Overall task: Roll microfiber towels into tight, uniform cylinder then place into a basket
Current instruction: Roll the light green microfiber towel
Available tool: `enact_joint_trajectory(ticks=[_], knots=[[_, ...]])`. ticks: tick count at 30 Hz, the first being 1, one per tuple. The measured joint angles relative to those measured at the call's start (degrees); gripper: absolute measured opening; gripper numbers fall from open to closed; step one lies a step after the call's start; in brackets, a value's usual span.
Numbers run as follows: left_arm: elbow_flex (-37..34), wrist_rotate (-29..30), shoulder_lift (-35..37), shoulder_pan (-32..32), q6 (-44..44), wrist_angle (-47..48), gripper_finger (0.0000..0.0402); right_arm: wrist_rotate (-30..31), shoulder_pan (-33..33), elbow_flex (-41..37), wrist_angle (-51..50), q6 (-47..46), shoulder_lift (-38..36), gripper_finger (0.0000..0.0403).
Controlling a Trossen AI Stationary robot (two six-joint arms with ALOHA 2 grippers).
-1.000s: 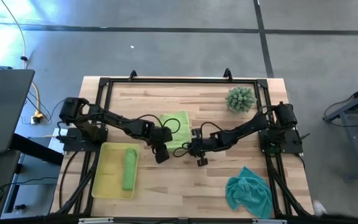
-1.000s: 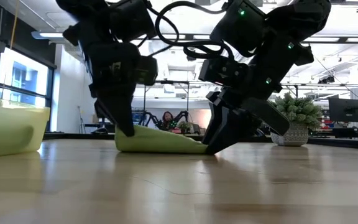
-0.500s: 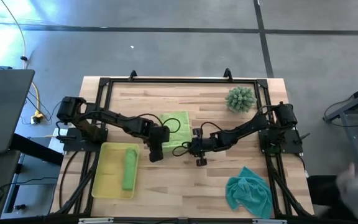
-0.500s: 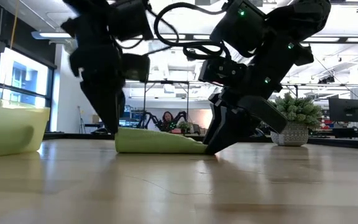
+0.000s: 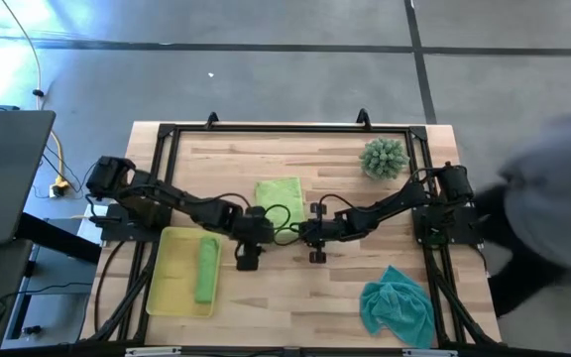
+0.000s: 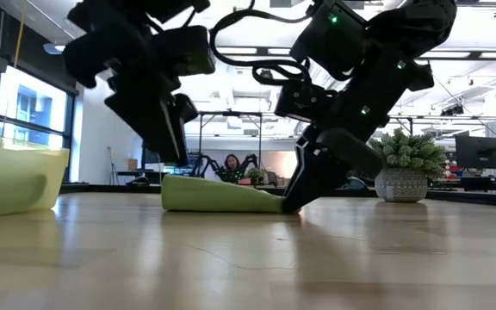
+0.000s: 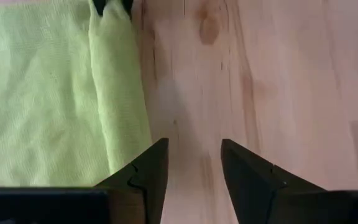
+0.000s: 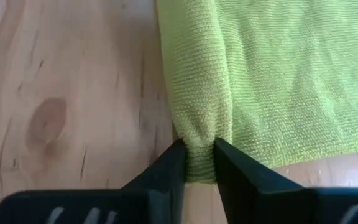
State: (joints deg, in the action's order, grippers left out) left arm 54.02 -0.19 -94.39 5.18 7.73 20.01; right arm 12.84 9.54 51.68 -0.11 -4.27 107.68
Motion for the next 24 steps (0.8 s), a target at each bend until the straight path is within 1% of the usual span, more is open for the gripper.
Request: enact_joint_trajectory(ticks=[2, 4, 8, 10, 14, 16, 21, 22, 24], knots=[[-1.6, 2.2, 0.0, 0.6, 0.0, -2.9, 0.0137, 0.2, 0.0, 0.0, 0.1, 0.0, 0.0, 0.0057], [-3.3, 5.6, 0.0, 0.7, 0.0, -5.7, 0.0138, 0.3, -0.1, 0.0, 0.1, 0.1, 0.0, 0.0051], [-6.6, 12.8, 0.0, 0.0, 1.3, -9.5, 0.0138, 0.3, -0.1, 0.0, 0.1, 0.0, 0.0, 0.005], [-7.5, 13.2, 0.0, -0.5, 2.4, -11.1, 0.0138, 0.4, -0.1, 0.0, 0.2, 0.0, 0.0, 0.0053], [-9.7, 9.7, -0.9, -0.5, 2.6, -14.7, 0.0138, 0.4, -0.1, 0.0, 0.3, 0.0, 0.0, 0.0055], [-10.3, 10.7, -1.1, -0.2, 2.6, -14.1, 0.0138, 0.4, -0.1, -0.1, 0.4, 0.0, 0.0, 0.0055], [-9.7, 20.9, 0.1, 1.2, 2.5, -12.2, 0.0139, 0.3, -0.1, -0.1, 0.6, -0.9, 0.0, 0.0055], [-9.2, 22.0, 0.7, 1.5, 2.2, -11.7, 0.0139, 0.1, -0.1, -0.1, 0.6, -0.9, 0.0, 0.0055], [-8.0, 22.5, 1.7, 2.2, 2.5, -9.6, 0.0139, -0.4, -0.1, -0.1, 0.6, -0.9, 0.0, 0.0055]])
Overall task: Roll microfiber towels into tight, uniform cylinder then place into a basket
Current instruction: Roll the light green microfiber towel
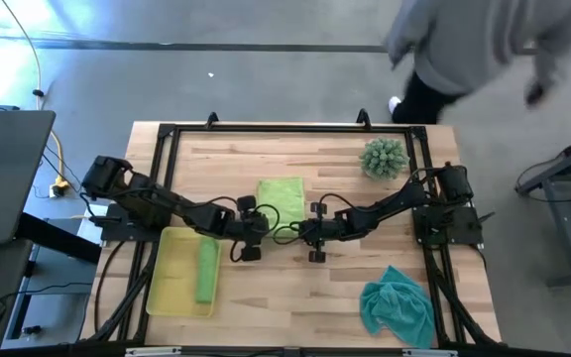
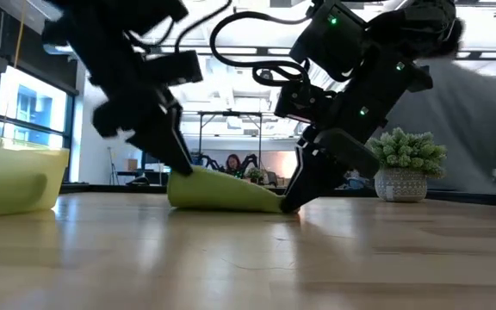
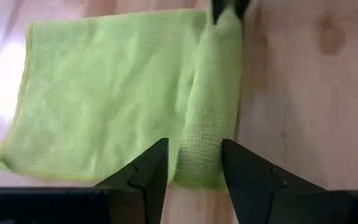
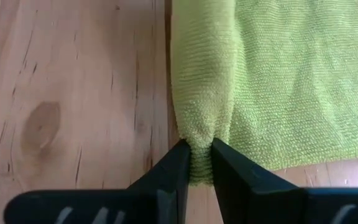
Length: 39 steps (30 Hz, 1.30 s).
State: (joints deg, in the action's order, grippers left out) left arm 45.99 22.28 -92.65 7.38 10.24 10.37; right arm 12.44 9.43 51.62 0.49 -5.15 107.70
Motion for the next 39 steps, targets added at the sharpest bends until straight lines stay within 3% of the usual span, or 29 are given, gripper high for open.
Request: enact_joint_trajectory(ticks=[4, 8, 19, 27, 30, 36, 39], knots=[[1.0, -2.6, 1.8, 2.1, 2.2, 0.3, 0.0139, -0.3, 0.0, 0.0, 0.1, 0.0, 0.0, 0.0055], [1.0, -2.7, 1.1, 3.7, -1.0, -1.9, 0.0139, -0.6, -0.3, 0.0, 0.3, 0.0, 0.0, 0.0055], [0.9, -2.2, -7.7, 0.1, -3.2, -2.5, 0.0139, -0.9, -0.5, 0.0, 0.6, -0.4, 0.0, 0.0056], [1.2, -5.4, -9.4, -0.7, 0.6, -1.6, 0.0134, -1.1, -0.5, 0.0, 0.6, -0.9, 0.0, 0.0056], [1.2, -6.5, -9.3, -0.7, 2.9, -0.8, 0.011, -1.1, -0.5, 0.0, 0.7, -2.9, 0.0, 0.0051], [1.2, -10.6, -9.2, -0.8, 3.1, -0.8, 0.0015, -2.7, -0.5, 0.0, 0.7, -4.5, 0.0, 0.0009], [1.2, -13.9, -8.9, -0.8, 3.5, -1.4, 0.0013, -5.3, -0.8, 0.1, 0.9, -7.6, 0.0, 0.0005]])
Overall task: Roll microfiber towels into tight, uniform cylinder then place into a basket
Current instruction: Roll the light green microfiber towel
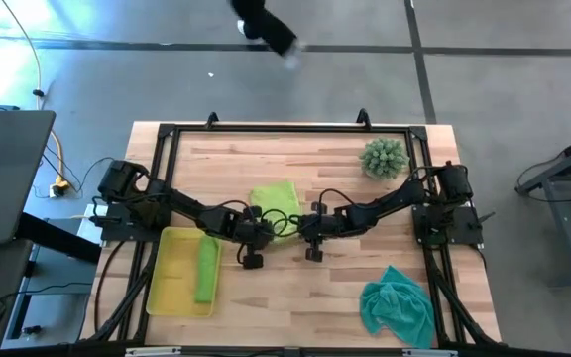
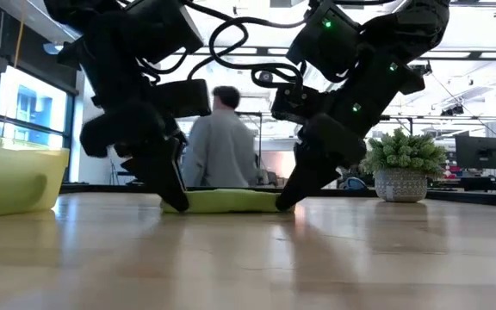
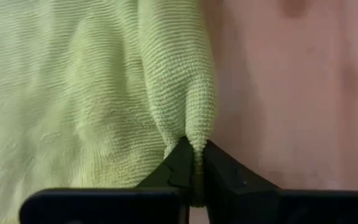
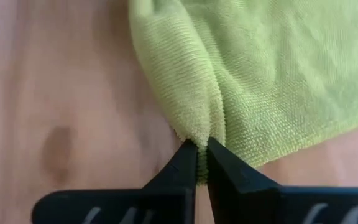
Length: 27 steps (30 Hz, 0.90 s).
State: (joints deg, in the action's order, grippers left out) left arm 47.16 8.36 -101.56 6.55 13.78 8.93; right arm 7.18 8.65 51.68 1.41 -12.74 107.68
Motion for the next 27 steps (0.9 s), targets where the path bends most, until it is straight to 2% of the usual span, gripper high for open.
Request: enact_joint_trajectory(ticks=[6, 10, 13, 17, 24, 27], knots=[[-0.8, -13.9, 1.5, -1.4, 0.7, -2.7, 0.0005, -16.7, -2.2, -0.1, 0.2, -7.8, -1.5, 0.0002], [-4.3, -17.5, 3.1, -2.3, 7.0, -8.5, 0.0004, -26.7, -4.1, -0.1, 0.9, -12.7, -2.6, 0.0002], [-7.1, -18.3, 4.5, -2.8, 12.9, -12.1, 0.0004, -30.6, -5.2, -0.1, 2.8, -16.4, -2.7, 0.0002], [-9.4, -19.7, 6.0, -3.8, 21.4, -14.9, 0.0004, -30.3, -6.5, -0.1, 3.5, -19.6, -2.5, 0.0002], [-10.9, -20.2, 6.4, -7.0, 30.2, -14.1, 0.0004, -19.5, -7.5, 0.0, 3.6, -21.6, -1.8, 0.0015], [-11.5, -20.5, 6.6, -8.2, 31.1, -14.1, 0.0004, -16.1, -7.5, 0.0, 3.7, -16.2, -1.6, 0.0034]])
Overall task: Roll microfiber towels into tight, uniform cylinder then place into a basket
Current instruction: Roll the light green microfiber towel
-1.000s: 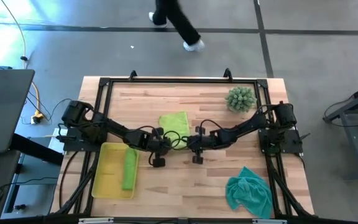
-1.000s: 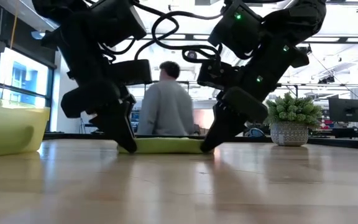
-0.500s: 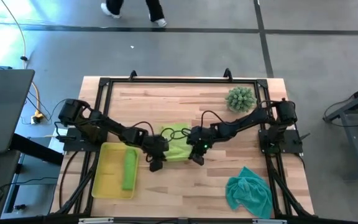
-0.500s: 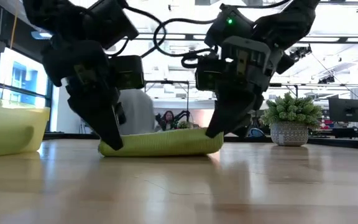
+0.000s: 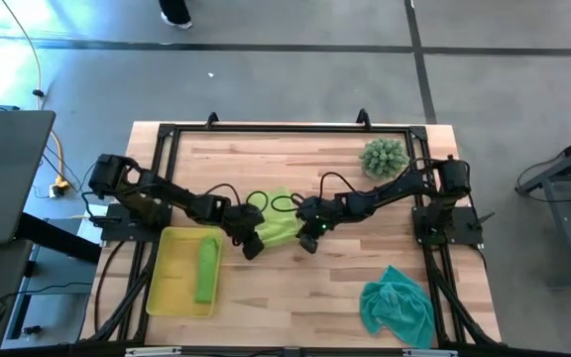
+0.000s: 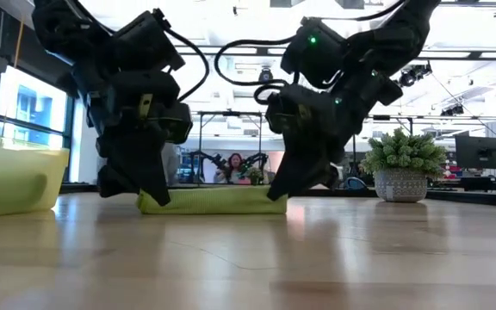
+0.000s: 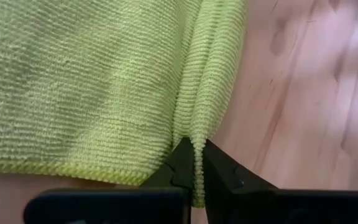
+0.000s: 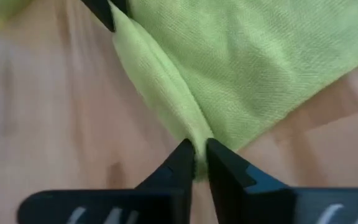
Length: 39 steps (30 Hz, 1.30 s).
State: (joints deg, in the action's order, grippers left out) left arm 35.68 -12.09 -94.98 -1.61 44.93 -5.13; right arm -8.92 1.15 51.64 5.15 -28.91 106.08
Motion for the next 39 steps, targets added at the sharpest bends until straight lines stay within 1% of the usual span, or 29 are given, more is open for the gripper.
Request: enact_joint_trajectory(ticks=[3, 7, 10, 12, 16, 17, 19, 22, 24, 27, 29, 36, 39], knots=[[-0.1, -0.1, 0.1, -0.3, 0.0, 0.7, 0.0004, 2.4, 0.0, 0.0, -0.2, 6.6, -0.1, 0.0069], [0.0, 0.0, -0.2, -0.2, -0.1, 1.4, 0.0004, 2.2, -0.5, -0.1, -1.6, 12.6, -2.4, 0.0118], [-0.1, 0.1, -0.2, -0.2, -0.2, 2.0, 0.0004, 2.0, -0.9, 0.8, -5.1, 17.3, -5.4, 0.0142], [-0.1, 0.1, -0.2, -0.2, -0.6, 2.0, 0.0004, 2.1, 0.0, 0.8, -5.5, 23.0, -6.7, 0.0147], [-0.1, 0.3, -0.2, -0.2, -0.9, 1.9, 0.0004, 2.3, 4.8, 0.8, -4.7, 36.9, -6.7, 0.0142], [-0.1, 0.3, -0.2, -0.2, -1.0, 1.9, 0.0004, 3.2, 6.1, 0.8, -4.2, 39.9, -6.3, 0.014], [-0.1, 0.3, -0.2, -0.2, -1.0, 1.9, 0.0004, 7.1, 8.3, 0.9, -3.0, 44.6, -5.0, 0.0135], [-0.1, 0.5, -0.2, -0.2, -1.0, 1.9, 0.0004, 14.3, 10.4, 0.9, 0.3, 47.3, -2.3, 0.0131], [-0.1, 0.6, -0.2, -0.2, -1.0, 1.8, 0.0004, 18.4, 10.9, 0.9, 2.6, 48.1, -0.2, 0.0131], [-0.1, 0.6, -0.3, -0.2, -1.0, 1.8, 0.0004, 24.5, 11.0, 0.9, 3.2, 48.7, 1.5, 0.0131], [-0.1, 0.6, -0.3, -0.2, -1.0, 1.8, 0.0004, 25.5, 11.0, 0.9, 3.7, 48.7, 1.7, 0.0131], [-0.1, 0.6, -0.3, -0.2, -1.1, 1.7, 0.0004, 24.8, 9.7, 0.9, 3.9, 49.0, 2.1, 0.0131], [-0.1, 0.6, -0.3, -0.2, -1.1, 1.7, 0.0004, 24.8, 9.3, 0.9, 3.9, 50.6, 2.1, 0.0132]])
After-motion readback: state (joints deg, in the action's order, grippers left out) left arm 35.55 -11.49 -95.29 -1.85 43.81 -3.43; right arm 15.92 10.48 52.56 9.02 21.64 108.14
